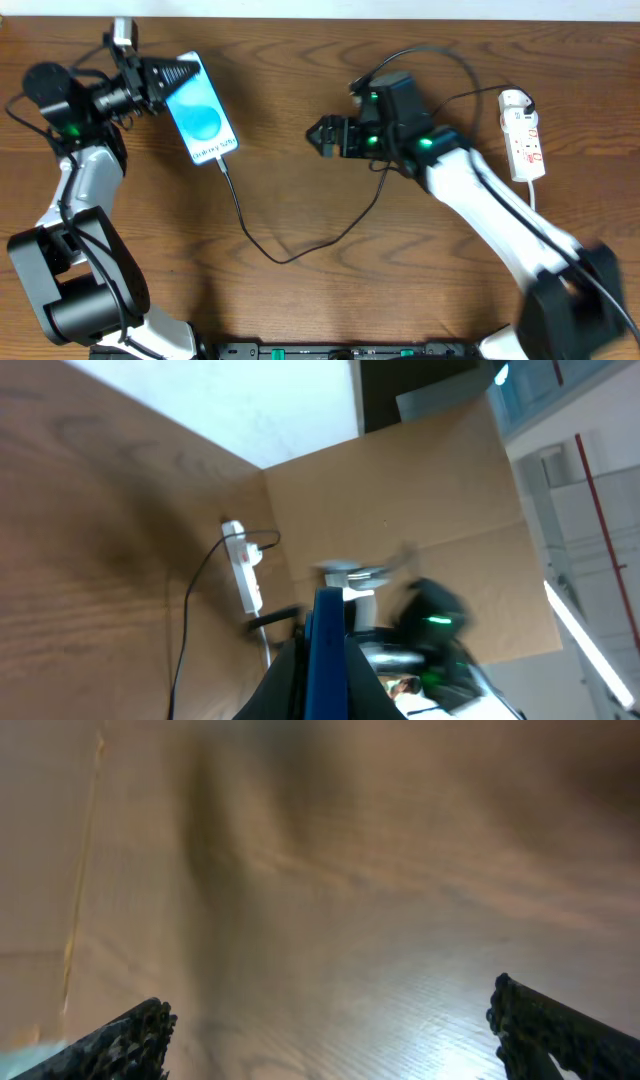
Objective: Plug charger to phone and switch on socket
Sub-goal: 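Open the right gripper and withdraw it right from the plugged phone, then lower the phone with the left gripper and lay it on the table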
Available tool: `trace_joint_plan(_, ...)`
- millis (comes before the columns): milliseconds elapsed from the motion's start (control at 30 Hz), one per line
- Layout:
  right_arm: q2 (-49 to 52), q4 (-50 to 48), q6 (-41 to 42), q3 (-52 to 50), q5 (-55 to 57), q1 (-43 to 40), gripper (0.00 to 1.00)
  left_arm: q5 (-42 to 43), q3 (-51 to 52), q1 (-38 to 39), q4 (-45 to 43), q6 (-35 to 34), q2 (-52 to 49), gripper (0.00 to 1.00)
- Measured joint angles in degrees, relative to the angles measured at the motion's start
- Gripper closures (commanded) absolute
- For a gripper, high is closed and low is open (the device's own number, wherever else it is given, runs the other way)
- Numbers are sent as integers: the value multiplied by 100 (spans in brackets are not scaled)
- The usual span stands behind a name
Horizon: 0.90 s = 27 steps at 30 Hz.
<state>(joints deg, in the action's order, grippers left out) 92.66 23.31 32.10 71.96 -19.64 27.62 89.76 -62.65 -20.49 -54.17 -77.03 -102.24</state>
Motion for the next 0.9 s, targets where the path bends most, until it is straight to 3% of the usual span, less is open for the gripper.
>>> trace_joint_plan(200,-841,470,-118,9,938,0,1,-52,839,0,33,391,0,93)
trace_joint_plan(633,-868,566,-144,9,1384,0,1,-772,2013,0,201,1088,-81,93)
trace_joint_plan(900,-868,584,-164,9,1412,0,1,-1650,2146,2,2341,2048,-114,93)
